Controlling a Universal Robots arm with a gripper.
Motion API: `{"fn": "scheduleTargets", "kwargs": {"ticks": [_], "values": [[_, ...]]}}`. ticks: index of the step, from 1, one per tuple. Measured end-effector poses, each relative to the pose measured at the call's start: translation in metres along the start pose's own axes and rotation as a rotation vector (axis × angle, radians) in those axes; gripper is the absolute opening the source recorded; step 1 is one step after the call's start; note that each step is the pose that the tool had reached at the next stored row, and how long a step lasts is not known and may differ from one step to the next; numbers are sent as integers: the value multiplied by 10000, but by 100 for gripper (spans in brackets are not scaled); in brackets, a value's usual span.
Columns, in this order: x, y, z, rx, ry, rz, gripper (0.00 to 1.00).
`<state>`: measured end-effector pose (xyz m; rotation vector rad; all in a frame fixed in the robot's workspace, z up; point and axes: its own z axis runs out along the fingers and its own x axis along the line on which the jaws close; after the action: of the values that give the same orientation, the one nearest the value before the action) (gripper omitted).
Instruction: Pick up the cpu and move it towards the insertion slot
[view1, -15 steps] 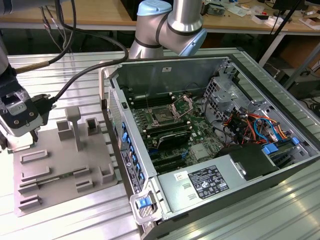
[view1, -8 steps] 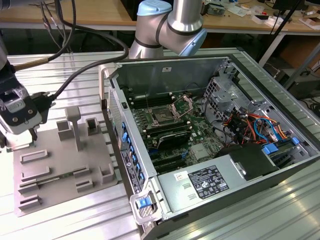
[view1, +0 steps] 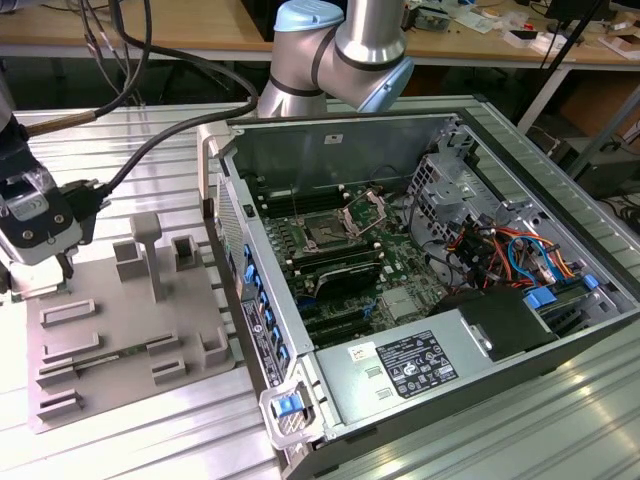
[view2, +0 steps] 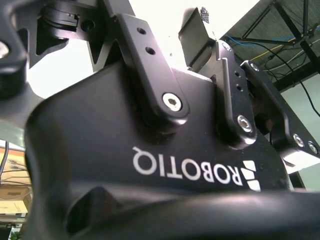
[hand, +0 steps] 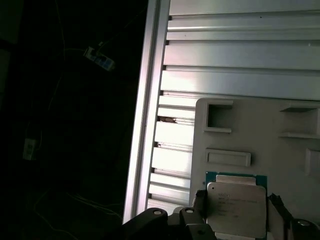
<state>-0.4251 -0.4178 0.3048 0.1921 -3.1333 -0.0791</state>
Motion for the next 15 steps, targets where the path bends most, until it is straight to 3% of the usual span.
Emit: {"fn": "scheduleTargets", "kwargs": {"ticks": [10, 12, 15], "values": [[0, 3, -49, 0, 1, 0, 55], [0, 6, -118, 0, 0, 0, 55], [0, 7, -142, 0, 1, 0, 55]]}}
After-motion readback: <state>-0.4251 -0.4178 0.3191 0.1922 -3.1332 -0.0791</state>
